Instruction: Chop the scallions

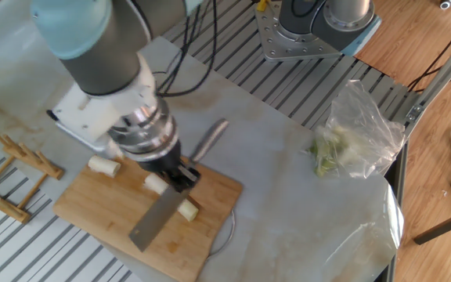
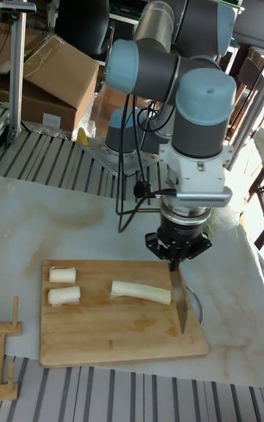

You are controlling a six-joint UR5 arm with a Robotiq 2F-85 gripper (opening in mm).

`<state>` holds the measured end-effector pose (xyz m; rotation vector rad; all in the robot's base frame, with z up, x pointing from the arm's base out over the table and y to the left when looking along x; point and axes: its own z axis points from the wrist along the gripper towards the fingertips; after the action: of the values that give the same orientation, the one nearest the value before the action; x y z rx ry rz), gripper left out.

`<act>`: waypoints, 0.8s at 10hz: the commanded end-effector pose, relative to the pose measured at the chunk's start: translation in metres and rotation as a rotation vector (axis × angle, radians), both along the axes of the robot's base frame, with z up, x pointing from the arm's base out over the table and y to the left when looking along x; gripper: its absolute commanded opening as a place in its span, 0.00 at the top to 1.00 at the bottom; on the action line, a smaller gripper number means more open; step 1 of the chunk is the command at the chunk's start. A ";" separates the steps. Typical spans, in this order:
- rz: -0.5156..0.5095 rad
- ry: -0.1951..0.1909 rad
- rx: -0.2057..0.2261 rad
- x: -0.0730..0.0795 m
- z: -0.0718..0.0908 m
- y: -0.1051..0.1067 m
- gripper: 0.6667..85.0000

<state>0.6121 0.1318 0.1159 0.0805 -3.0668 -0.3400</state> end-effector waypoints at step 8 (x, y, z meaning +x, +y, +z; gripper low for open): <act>-0.004 0.045 -0.075 -0.031 -0.024 0.018 0.99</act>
<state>0.5891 0.1507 0.0865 0.0706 -3.0489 -0.2473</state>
